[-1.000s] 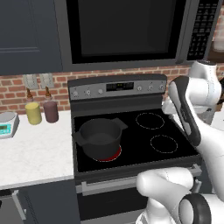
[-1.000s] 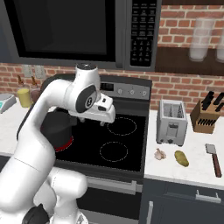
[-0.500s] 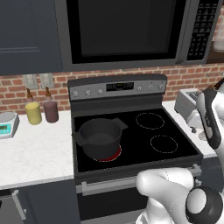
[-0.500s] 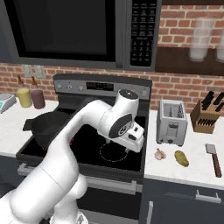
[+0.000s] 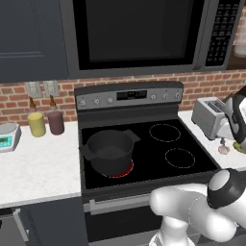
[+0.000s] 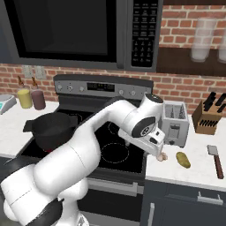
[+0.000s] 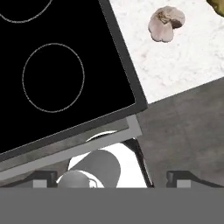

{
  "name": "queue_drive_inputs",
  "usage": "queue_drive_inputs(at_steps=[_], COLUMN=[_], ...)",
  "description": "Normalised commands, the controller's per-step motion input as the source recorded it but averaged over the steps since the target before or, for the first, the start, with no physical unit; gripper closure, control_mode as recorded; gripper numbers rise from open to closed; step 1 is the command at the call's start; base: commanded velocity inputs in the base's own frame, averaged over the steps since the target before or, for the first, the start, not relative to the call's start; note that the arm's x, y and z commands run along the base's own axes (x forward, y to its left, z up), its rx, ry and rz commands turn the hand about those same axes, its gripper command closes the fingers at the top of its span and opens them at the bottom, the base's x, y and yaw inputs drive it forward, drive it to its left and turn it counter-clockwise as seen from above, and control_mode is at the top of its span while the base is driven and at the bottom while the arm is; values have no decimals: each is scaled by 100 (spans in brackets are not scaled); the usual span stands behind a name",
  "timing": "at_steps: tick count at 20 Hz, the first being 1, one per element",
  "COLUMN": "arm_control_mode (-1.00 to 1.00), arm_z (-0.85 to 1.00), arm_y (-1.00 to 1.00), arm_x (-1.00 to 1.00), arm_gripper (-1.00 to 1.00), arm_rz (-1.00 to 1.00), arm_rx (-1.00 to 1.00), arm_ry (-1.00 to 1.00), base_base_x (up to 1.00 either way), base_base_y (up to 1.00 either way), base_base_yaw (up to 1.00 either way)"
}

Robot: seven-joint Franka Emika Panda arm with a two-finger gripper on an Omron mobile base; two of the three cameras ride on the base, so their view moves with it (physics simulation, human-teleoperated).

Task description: Put the potato and garlic in the pot. Retrieve the spatula and lightly stir the vegetables in the pot.

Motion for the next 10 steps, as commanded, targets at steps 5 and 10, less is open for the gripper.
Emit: queue_drive_inputs(at_steps=[5,10], arm_control_mode=[-100,-100], arm_z=[-54,-55], arm_y=[-41,-44], arm_x=[56,54], arm_gripper=[-100,-100], arm_rz=[-26,-24], arm_rx=[-17,-16], arm_ry=[1,0], base_base_x=[0,0], base_base_y=[0,0], base_base_yaw=[0,0])
